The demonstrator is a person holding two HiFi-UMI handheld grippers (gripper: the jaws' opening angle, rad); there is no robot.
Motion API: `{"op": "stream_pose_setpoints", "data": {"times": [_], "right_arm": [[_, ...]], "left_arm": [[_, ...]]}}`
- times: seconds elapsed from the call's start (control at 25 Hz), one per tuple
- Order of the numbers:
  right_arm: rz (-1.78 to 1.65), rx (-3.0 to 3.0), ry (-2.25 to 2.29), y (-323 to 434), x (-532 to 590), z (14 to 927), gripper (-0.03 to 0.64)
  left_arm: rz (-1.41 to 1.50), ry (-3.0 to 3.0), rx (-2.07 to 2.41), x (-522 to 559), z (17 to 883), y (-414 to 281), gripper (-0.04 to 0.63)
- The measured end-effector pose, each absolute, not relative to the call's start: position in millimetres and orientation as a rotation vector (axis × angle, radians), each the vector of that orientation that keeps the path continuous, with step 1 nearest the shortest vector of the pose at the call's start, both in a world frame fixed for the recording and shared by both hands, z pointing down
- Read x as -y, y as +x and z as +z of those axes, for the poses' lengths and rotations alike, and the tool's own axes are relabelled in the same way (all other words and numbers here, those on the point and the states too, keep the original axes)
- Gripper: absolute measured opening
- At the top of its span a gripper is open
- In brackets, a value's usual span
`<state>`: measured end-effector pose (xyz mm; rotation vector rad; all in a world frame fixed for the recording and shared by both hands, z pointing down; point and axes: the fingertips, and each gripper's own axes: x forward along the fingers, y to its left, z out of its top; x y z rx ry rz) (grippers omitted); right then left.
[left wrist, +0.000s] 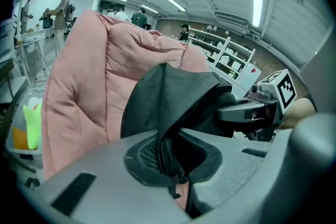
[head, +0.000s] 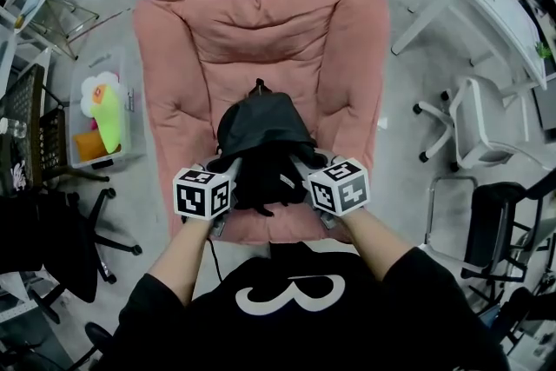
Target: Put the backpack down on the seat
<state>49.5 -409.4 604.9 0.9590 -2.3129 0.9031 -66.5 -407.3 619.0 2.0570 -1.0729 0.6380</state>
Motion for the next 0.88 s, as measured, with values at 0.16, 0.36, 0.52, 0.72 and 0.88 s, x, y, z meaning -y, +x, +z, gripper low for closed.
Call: {"op": "stream_pose_setpoints", "data": {"times": [0.16,0.36,0.52,0.72,0.88], "right_arm": [[0.850,2.301,0.963,47,425,617,0.014],[0.798,2.282,0.975,46,442,632,0.015],[0.764,2.261,1.004,47,455,641,0.036],[0.787,2.254,1.008,43,464,644,0.128],[0.785,2.245,1.024,44,460,644,0.258]], "left_arm": [[0.637,2.069,1.094,422,630,-69,0.018],[0.666,2.073,1.111,438,642,-71,0.018],[0.676,2.065,1.119,449,648,-71,0.018],[0.631,2.015,1.108,458,655,-77,0.152],[0.638,2.019,1.118,452,655,-84,0.262]]}}
